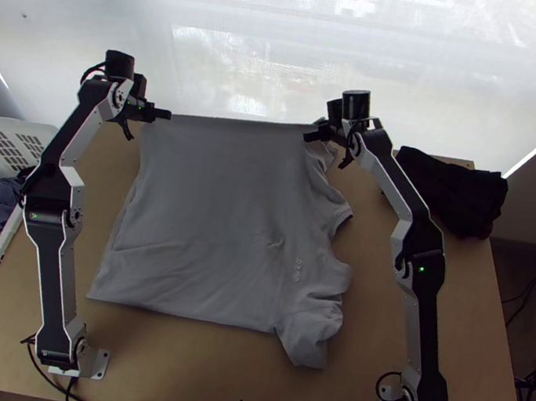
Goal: Fold the t-shirt
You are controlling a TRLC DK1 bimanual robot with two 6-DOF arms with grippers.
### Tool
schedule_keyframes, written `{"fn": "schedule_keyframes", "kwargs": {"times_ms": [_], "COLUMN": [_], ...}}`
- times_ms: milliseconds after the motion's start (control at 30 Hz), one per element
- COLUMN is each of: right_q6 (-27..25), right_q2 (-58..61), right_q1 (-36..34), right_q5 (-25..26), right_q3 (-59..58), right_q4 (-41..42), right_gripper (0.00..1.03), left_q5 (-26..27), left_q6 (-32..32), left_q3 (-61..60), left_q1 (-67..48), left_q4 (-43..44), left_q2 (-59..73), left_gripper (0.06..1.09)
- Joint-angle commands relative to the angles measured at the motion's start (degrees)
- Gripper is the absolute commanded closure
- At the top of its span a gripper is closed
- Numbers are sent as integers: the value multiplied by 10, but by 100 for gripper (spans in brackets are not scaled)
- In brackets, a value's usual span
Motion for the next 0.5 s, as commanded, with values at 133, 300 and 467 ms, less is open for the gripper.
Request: {"fn": "schedule_keyframes", "kwargs": {"times_ms": [133,300,467], "right_q6": [-17,-45,-63], "right_q2": [-12,-72,-151], "right_q1": [-1,6,19], "right_q5": [26,26,26], "right_q3": [-30,-131,-264], "right_q4": [30,95,161], "right_gripper": [100,100,100], "left_q5": [3,9,10], "left_q6": [-17,-10,-14], "left_q3": [-43,-188,-322], "left_q1": [-4,-6,-12], "left_q4": [58,158,228], "left_q2": [-42,-118,-207], "left_gripper": [105,105,105]}}
